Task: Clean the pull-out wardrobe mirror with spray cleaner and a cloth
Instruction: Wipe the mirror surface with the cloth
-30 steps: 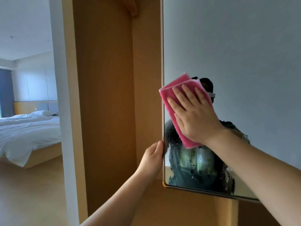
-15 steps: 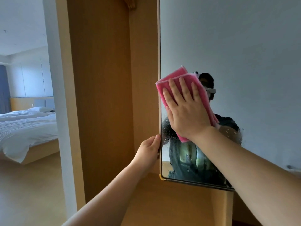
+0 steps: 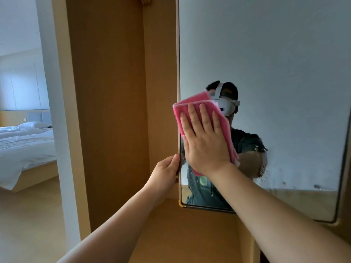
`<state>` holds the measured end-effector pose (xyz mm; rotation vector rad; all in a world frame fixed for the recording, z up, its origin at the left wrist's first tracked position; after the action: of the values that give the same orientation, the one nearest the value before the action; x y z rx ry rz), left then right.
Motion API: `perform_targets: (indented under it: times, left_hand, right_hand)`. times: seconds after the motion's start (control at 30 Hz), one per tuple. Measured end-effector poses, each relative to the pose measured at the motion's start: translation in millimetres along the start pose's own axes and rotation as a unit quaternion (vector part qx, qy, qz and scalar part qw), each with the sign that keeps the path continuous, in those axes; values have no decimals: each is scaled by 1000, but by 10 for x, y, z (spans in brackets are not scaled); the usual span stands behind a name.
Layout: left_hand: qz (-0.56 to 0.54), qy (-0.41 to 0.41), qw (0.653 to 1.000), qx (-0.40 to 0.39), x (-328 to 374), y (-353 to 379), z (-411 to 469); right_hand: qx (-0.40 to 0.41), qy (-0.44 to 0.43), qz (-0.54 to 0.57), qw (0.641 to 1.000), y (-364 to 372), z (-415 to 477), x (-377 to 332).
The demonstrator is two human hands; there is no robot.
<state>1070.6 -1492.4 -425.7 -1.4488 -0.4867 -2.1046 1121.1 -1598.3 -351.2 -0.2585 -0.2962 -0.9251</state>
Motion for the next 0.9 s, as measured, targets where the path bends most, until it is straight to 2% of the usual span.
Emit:
perform_targets:
  times: [0.5, 0.9]
  left_hand:
    - [-41, -8, 999, -21, 3, -7, 9]
    - [0, 19, 999, -29, 53, -48, -22]
  right_hand:
    - [-61, 17, 17, 998, 49, -760, -378]
    - [-67, -22, -4, 998, 46, -835, -305]
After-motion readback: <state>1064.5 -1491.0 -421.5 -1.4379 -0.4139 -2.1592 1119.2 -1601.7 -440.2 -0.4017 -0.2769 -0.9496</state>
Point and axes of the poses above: each hand's wrist, its own z-axis towards the middle knuckle, its own y-axis out of the palm, x = y × z, the point moved 4 cm from there along z, towards the middle knuckle, and after that the axes turned 13 degrees about x, right-handed, at the moved point
